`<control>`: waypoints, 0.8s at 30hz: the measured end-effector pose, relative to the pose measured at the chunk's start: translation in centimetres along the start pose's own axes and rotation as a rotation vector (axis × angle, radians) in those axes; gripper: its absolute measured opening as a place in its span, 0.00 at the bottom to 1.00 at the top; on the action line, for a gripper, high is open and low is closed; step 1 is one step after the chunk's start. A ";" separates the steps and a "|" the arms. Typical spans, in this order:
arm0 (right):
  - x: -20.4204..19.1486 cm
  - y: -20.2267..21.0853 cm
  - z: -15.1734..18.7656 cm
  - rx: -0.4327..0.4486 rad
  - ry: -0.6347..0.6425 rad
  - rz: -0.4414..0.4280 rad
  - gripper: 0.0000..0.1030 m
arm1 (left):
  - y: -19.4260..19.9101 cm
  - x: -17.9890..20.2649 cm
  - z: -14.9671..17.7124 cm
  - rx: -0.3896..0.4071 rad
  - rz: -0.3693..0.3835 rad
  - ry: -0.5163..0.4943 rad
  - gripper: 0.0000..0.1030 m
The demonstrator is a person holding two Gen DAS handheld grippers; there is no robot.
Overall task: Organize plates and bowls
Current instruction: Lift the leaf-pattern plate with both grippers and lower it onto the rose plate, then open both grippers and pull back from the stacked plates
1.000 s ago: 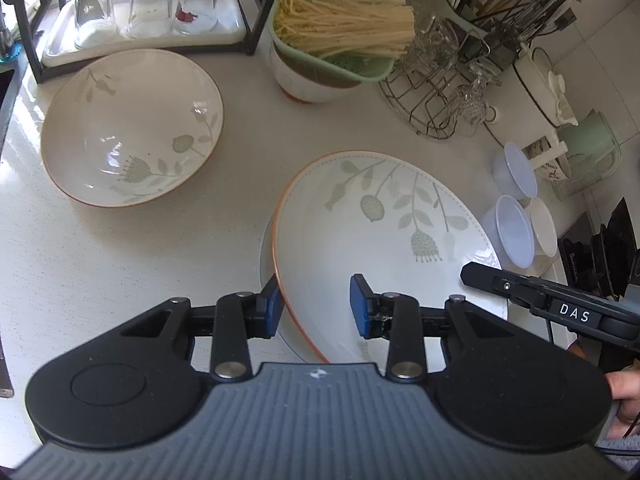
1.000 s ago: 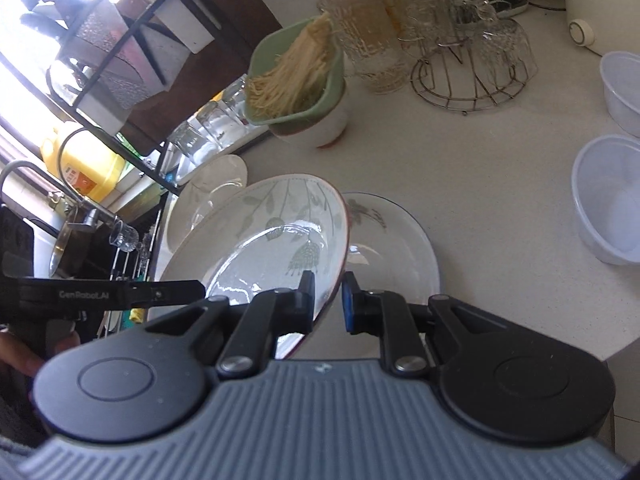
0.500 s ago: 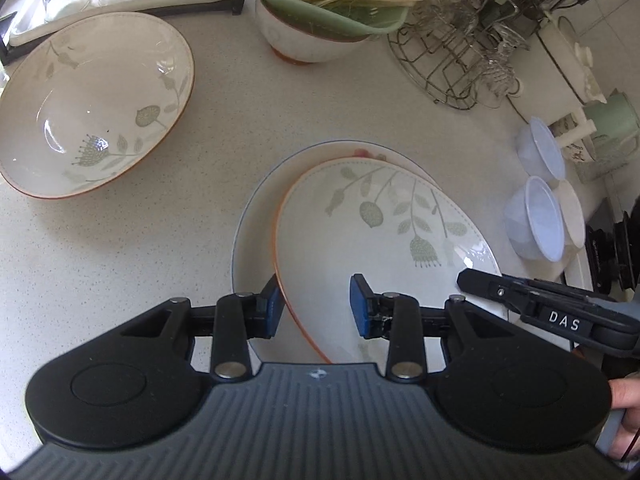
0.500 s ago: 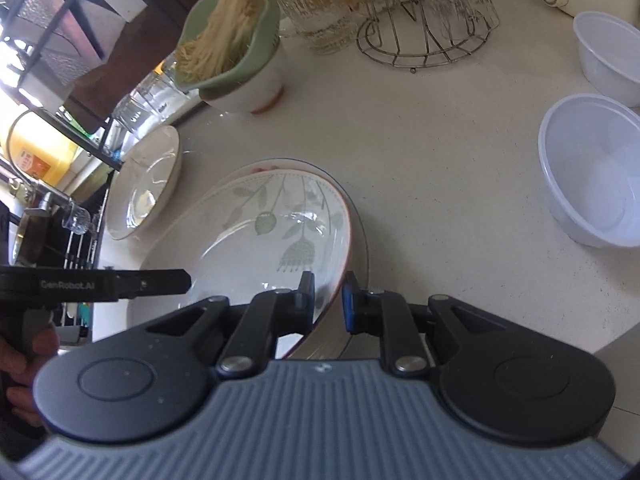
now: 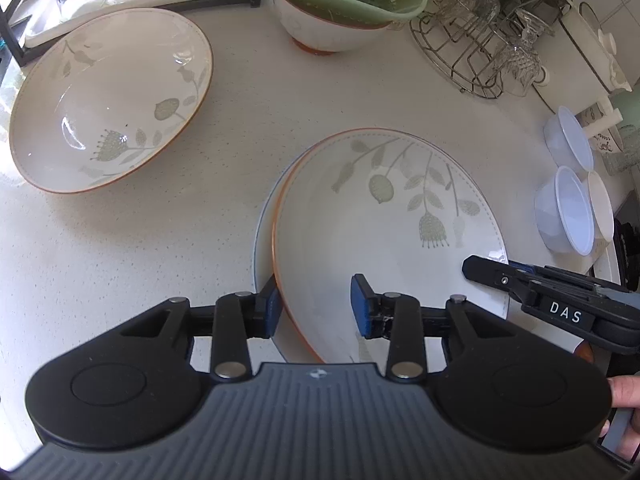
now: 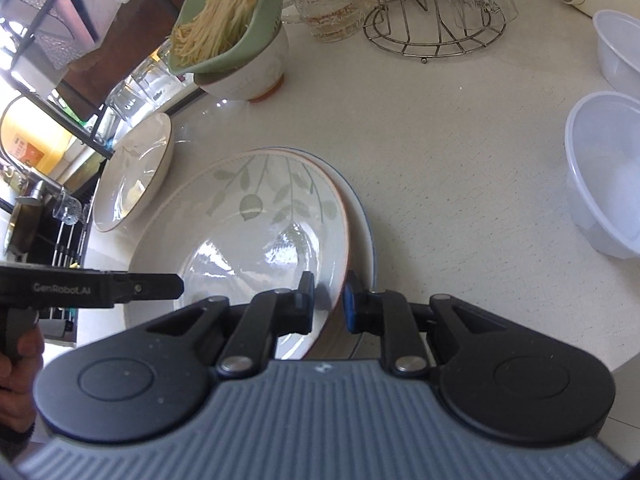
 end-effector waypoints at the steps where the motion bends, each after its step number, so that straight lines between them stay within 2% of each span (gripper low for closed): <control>1: 0.1 0.0 0.0 -0.001 -0.005 -0.001 0.17 | 0.1 -0.1 0.1 0.000 0.000 0.010 0.39; 8: 0.0 0.1 -0.1 -0.005 -0.015 0.006 0.18 | 2.1 -1.8 1.1 0.033 0.026 0.073 0.39; 12: -0.1 0.7 -0.2 0.026 -0.007 0.020 0.18 | 3.7 -2.6 1.6 0.056 0.039 0.092 0.39; 21: -0.5 2.7 -0.8 0.080 0.017 0.048 0.18 | 7.2 -1.7 1.3 0.150 0.024 0.084 0.39; 24: -1.1 4.1 -1.3 0.113 0.039 0.047 0.18 | 8.3 -0.8 0.9 0.179 -0.024 0.078 0.39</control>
Point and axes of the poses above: each gripper's, at about its wrist camera, not at the fingertips, and y roughly against the way its jaws point, x to its right, z to its underside, the point moved 4 cm from there along -y, roughly the way its jaws point, and after that the axes turned 1 degree about -x, right-handed, at the moved point
